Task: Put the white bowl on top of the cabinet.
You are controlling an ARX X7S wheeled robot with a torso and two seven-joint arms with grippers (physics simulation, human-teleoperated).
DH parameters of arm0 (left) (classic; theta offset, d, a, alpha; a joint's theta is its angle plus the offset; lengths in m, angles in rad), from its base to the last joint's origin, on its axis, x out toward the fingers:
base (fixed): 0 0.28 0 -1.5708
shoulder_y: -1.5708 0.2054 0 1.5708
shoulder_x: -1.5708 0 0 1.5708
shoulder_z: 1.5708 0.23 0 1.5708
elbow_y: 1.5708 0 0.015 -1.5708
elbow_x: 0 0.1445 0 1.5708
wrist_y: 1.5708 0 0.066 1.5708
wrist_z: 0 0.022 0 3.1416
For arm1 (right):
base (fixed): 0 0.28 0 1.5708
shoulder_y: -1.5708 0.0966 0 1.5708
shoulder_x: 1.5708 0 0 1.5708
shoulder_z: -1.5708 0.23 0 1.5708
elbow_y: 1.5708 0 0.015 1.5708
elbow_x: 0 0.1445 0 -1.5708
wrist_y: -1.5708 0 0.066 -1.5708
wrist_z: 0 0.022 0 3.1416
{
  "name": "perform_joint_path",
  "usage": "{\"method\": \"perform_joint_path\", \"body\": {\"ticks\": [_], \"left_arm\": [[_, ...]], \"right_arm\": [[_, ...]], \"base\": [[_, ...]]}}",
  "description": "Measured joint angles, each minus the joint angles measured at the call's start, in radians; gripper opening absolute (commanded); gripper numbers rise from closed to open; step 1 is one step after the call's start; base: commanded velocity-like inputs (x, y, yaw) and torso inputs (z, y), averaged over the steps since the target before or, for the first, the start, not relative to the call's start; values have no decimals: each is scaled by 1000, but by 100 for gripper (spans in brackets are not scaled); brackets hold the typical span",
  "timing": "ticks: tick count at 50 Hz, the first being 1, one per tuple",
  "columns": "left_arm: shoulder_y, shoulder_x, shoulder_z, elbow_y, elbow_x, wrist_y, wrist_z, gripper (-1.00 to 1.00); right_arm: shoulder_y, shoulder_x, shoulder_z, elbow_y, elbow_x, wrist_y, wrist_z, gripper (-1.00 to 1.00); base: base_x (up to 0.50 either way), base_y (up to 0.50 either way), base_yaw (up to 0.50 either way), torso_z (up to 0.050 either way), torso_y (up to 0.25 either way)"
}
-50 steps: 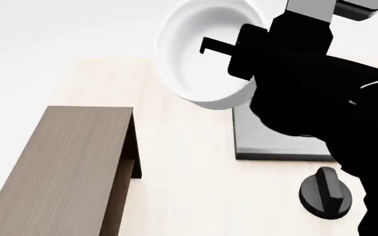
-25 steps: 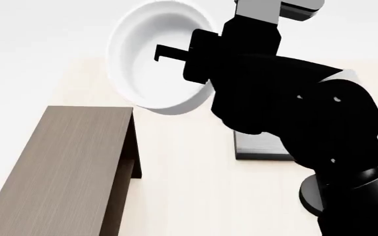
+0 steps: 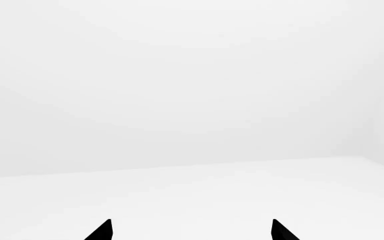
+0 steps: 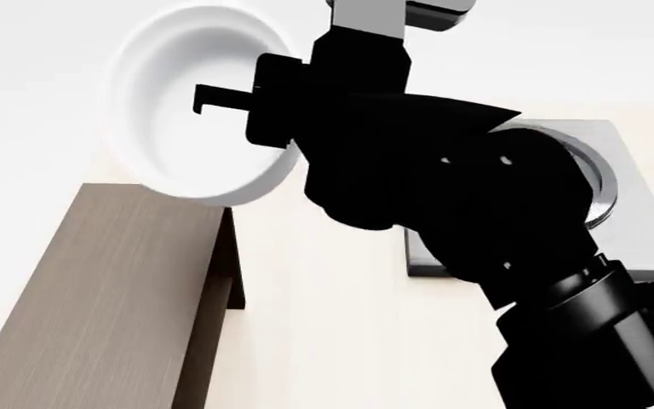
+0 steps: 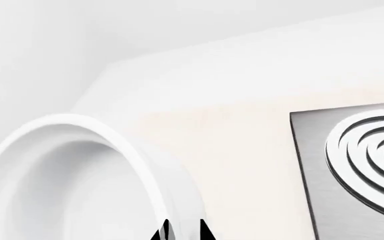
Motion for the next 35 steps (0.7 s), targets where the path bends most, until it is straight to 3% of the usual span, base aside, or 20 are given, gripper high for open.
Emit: {"method": "perform_joint_path", "body": {"ticks": [35], "left_arm": [[3,-1,-2,1,-3,4,-1,100]], "right_arm": [[14,-111,-17,38,48,2,-50,-100]], "base": [[0,0,0,0,1]]}}
